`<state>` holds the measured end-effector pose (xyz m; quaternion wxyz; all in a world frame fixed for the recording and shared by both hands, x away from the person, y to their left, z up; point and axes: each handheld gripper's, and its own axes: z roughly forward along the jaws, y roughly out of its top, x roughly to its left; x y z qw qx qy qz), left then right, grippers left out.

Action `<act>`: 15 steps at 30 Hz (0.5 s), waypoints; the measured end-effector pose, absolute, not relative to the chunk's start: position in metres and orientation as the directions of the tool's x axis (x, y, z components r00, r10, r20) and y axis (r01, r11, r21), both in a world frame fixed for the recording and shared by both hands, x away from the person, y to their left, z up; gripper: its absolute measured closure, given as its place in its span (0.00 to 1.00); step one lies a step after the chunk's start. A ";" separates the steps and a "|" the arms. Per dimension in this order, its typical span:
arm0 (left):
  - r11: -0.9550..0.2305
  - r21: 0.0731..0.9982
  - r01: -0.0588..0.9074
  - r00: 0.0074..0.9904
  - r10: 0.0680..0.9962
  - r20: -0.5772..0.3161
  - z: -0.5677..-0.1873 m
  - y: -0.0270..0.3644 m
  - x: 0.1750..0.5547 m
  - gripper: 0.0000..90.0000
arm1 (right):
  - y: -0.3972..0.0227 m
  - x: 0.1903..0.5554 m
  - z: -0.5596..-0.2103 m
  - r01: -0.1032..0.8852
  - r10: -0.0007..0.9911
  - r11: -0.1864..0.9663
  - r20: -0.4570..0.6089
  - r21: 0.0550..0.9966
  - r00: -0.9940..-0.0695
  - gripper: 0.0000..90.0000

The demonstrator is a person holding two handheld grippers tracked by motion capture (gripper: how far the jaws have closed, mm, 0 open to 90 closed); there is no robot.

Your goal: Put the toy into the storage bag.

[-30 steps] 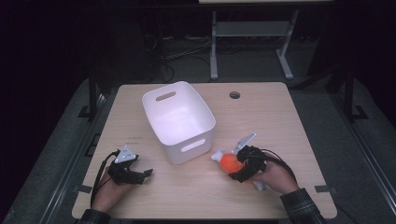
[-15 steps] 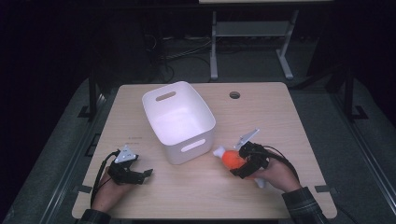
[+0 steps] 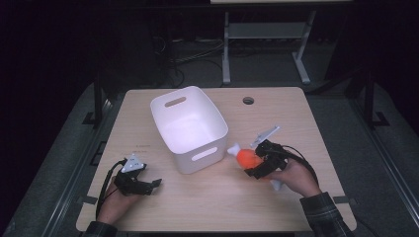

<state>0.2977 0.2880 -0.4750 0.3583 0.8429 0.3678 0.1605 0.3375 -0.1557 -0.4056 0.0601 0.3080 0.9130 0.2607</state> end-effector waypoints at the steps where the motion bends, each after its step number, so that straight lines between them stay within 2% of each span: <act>1: -0.473 0.722 0.505 0.678 0.735 0.007 -0.475 0.288 0.298 0.15 | -0.156 0.338 -0.404 0.537 0.599 0.669 0.055 0.514 -0.799 0.23; 15: -0.472 0.722 0.505 0.678 0.735 0.007 -0.475 0.288 0.298 0.15 | -0.163 0.352 -0.378 0.541 0.623 0.645 0.039 0.539 -0.781 0.23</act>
